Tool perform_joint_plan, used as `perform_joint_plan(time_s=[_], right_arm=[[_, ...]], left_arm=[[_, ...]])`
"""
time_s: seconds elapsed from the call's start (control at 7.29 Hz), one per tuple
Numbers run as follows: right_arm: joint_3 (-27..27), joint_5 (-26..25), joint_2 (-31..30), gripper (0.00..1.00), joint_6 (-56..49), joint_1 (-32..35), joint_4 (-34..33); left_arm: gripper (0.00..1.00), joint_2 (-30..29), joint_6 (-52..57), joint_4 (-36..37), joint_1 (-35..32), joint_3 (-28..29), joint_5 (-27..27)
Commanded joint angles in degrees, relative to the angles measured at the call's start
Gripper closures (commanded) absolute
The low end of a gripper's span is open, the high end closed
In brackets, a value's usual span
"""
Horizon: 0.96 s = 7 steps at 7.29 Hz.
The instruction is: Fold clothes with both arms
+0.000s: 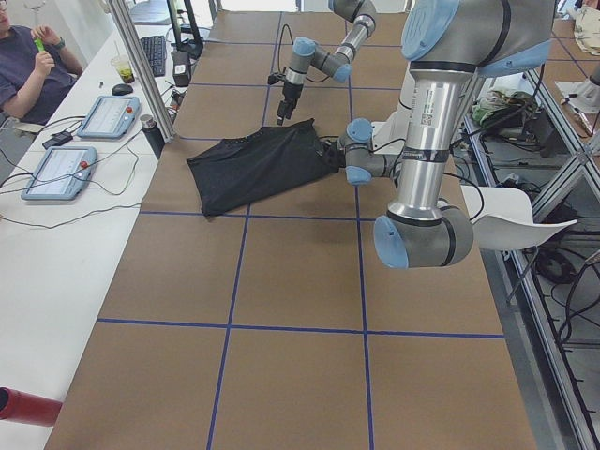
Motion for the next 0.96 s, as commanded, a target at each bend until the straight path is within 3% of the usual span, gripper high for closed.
perform_joint_plan(time_s=[0.0,0.27,0.55,0.82], right_arm=[[0.27,0.24,-0.25,0.02,-0.75,0.18,0.18],[4.28,2.08,-3.48,0.01,-5.38,0.36,-0.17],[9.48,3.23,-7.89,0.01,-6.29,-1.04,-0.26],[9.59,-1.04,-7.46,0.01,-6.2,-6.2,-0.78]], left_arm=[[1.0,-0.12,1.45,0.04,0.57,-0.85,-0.15],[1.0,0.4,8.38,-0.05,1.7,-4.35,-0.24],[1.0,6.69,15.74,-0.14,4.86,-10.05,-0.33],[1.0,8.49,17.28,-0.22,5.66,-10.88,-0.51]])
